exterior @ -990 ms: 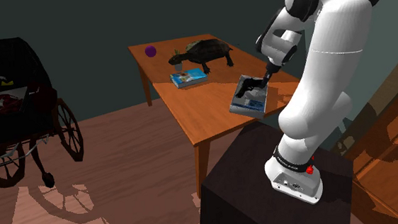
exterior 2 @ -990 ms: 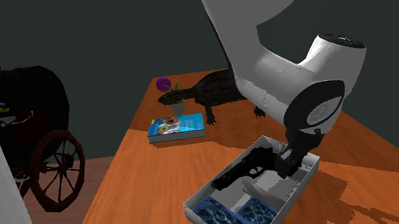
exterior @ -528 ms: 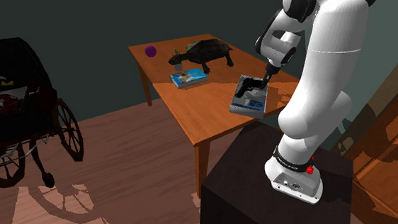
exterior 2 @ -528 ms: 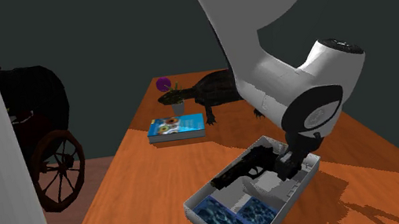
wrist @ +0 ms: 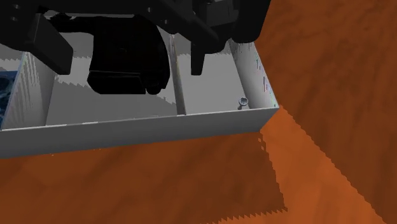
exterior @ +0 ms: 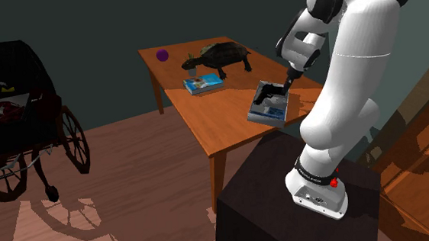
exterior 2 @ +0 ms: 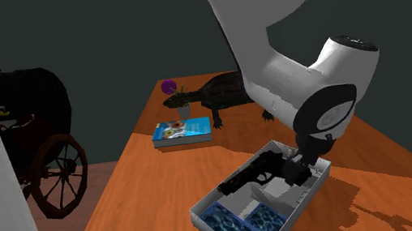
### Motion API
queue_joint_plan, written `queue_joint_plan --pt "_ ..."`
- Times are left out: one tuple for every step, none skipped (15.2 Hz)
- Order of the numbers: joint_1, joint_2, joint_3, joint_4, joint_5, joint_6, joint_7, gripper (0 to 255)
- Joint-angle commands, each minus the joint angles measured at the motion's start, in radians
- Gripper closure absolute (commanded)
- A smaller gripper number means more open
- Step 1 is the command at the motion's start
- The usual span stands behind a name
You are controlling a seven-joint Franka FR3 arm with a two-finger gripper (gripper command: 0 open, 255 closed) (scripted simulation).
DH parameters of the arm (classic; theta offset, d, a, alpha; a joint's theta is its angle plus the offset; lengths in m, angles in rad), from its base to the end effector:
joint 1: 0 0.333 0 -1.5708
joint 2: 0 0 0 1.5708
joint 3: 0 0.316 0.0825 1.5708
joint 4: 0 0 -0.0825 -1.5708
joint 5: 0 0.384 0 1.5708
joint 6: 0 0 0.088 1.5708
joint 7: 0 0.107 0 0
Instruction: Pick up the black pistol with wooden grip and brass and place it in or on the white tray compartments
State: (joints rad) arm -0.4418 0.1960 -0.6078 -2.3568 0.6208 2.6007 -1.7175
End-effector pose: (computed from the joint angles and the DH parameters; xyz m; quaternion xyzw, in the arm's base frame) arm 0.2448 -0.4555 0.2681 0.9887 0.0803 0.1227 0.0305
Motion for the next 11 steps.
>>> queue_joint_plan --pt "0.02 -0.061 -0.034 -0.015 -0.086 -0.023 0.059 0" --pt "0.029 -0.1 -0.054 -0.021 -0.142 -0.041 0.098 0" --pt "0.033 -0.132 -0.066 -0.024 -0.186 -0.057 0.129 0" --pt "0.031 -0.132 -0.064 -0.024 -0.186 -0.057 0.129 0" --pt "0.03 -0.132 -0.063 -0.024 -0.186 -0.057 0.129 0" --pt "0.03 -0.132 -0.063 -0.024 -0.186 -0.057 0.129 0" --pt "0.03 -0.132 -0.063 -0.024 -0.186 -0.057 0.129 0" --pt "0.03 -0.132 -0.063 -0.024 -0.186 -0.057 0.129 0" --pt "0.03 -0.132 -0.063 -0.024 -0.186 -0.057 0.129 0" --pt "0.03 -0.132 -0.063 -0.024 -0.186 -0.057 0.129 0" --pt "0.03 -0.132 -0.063 -0.024 -0.186 -0.057 0.129 0"
